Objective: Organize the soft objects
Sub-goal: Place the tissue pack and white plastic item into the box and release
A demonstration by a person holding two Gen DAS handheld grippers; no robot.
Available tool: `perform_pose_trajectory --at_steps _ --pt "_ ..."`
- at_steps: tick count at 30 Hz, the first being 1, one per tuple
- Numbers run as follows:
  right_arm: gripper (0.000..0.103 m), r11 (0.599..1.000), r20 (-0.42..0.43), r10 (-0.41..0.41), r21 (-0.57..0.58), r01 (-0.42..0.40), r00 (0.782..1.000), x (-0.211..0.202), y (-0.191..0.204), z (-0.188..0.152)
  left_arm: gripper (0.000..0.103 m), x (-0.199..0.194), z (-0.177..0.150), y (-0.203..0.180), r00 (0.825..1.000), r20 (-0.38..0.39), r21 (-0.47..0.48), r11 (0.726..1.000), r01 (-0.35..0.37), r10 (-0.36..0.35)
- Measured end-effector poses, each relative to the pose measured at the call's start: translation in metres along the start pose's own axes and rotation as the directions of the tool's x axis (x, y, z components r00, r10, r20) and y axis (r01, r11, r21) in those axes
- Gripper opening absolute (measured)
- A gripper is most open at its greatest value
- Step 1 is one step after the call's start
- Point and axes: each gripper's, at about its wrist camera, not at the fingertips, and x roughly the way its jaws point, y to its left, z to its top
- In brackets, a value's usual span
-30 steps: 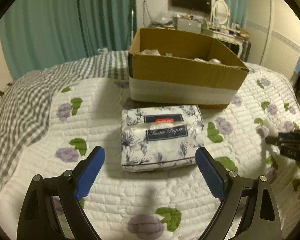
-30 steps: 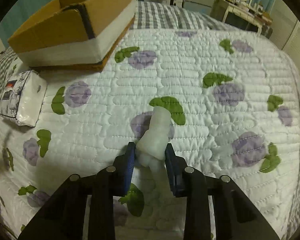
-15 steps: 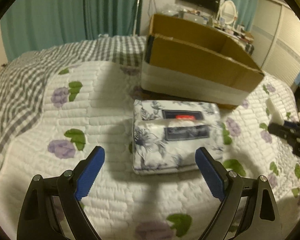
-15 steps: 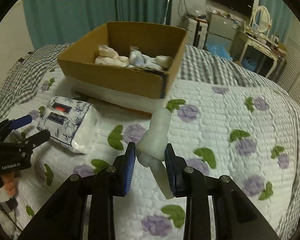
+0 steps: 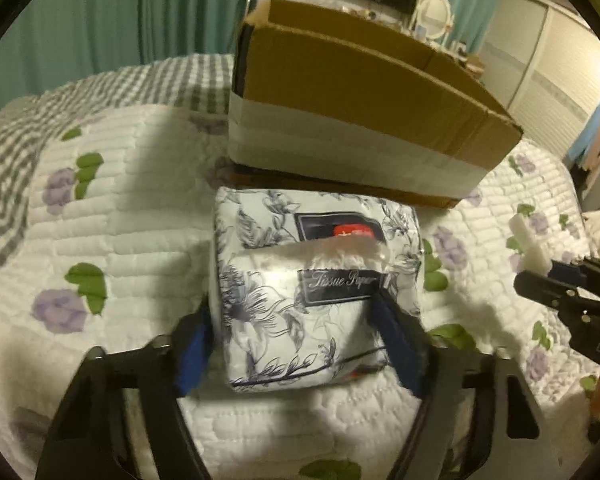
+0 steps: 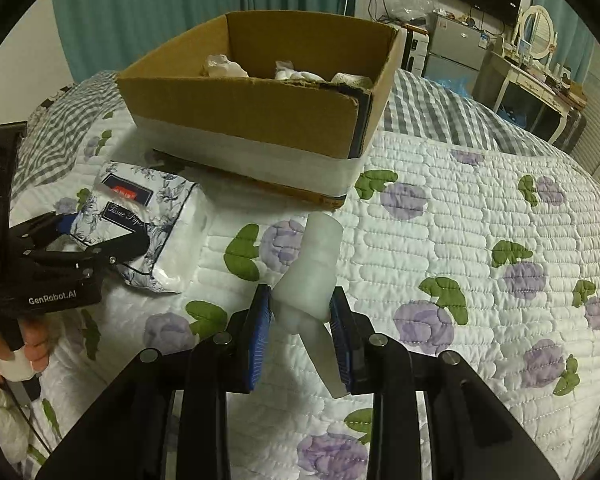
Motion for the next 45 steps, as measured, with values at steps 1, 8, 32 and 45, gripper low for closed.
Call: perform_pose_trajectory --at_steps 1,8,32,45 --pt "0.029 1.000 0.001 0.002 0.001 -0.002 1.000 -0.001 0.000 -0.001 0.058 -0.004 -0.001 0.001 1.000 0.005 -0.009 1.000 0.005 -0.005" --pt "0.029 1.000 0.036 0.016 0.004 -0.016 0.999 -0.019 0.007 -0.004 0.041 -0.045 -0.003 -0.002 0.997 0.075 -0.034 0.999 0.005 -0.002" --pt "0.029 0.998 0.331 -0.001 -0.054 0.020 0.944 -0.152 0.020 0.091 0.041 -0.150 0.115 -0.053 0.929 0.366 0.171 0.977 -0.130 0.060" --pt "0.029 0.997 0.328 0.001 -0.072 0.024 0.945 -0.092 0.011 0.183 0.041 -0.046 0.165 -0.045 0.964 0.255 0.167 0.978 -0.122 0.077"
